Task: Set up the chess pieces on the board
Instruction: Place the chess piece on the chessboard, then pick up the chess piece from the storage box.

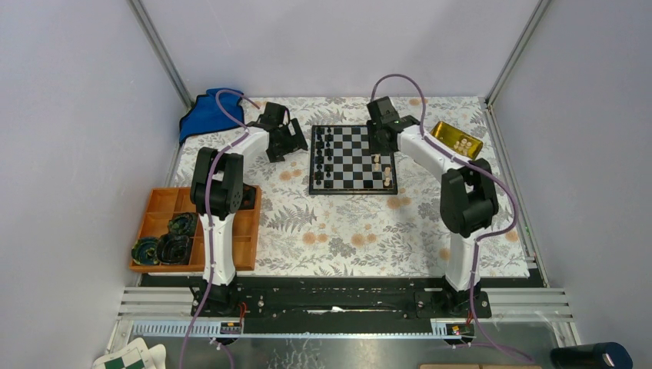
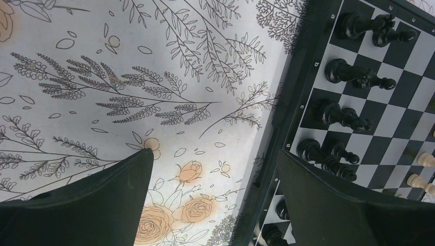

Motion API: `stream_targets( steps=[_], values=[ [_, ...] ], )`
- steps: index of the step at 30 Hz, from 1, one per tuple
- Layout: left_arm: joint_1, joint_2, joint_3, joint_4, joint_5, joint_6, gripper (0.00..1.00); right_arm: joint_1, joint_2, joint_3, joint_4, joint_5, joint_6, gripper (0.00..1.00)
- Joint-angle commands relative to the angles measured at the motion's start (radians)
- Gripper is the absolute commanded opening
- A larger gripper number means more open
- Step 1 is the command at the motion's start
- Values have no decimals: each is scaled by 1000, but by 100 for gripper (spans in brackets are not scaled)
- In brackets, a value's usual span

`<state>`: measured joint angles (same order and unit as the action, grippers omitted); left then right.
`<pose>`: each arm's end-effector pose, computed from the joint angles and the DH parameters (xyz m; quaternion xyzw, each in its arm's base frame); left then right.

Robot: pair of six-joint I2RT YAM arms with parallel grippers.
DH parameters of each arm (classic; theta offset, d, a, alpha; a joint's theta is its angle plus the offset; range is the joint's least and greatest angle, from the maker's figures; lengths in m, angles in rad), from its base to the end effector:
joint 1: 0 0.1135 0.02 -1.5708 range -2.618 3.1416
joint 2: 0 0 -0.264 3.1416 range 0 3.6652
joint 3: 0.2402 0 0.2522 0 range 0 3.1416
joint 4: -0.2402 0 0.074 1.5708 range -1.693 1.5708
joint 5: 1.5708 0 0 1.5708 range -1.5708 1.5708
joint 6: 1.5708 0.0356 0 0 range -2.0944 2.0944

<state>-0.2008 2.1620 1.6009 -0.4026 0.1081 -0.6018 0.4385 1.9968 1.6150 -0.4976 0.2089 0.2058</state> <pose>0.4587 -0.0973 0.1633 -0.1739 0.9370 -0.1641 0.2546 0.4089 0.1836 0.2345 -0.0735 0.9335 0.0136 0.3507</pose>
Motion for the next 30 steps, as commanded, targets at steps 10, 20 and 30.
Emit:
stream_targets(
  steps=[10,20,30],
  values=[
    [-2,23,-44,-11,18,-10,99,-312,-259,-34,33,162,85,50],
    [-2,32,-38,-11,25,-13,99,-531,-188,-113,95,122,152,50],
    [6,36,-38,-10,24,-9,99,-589,-61,-23,103,96,145,49]
  ],
)
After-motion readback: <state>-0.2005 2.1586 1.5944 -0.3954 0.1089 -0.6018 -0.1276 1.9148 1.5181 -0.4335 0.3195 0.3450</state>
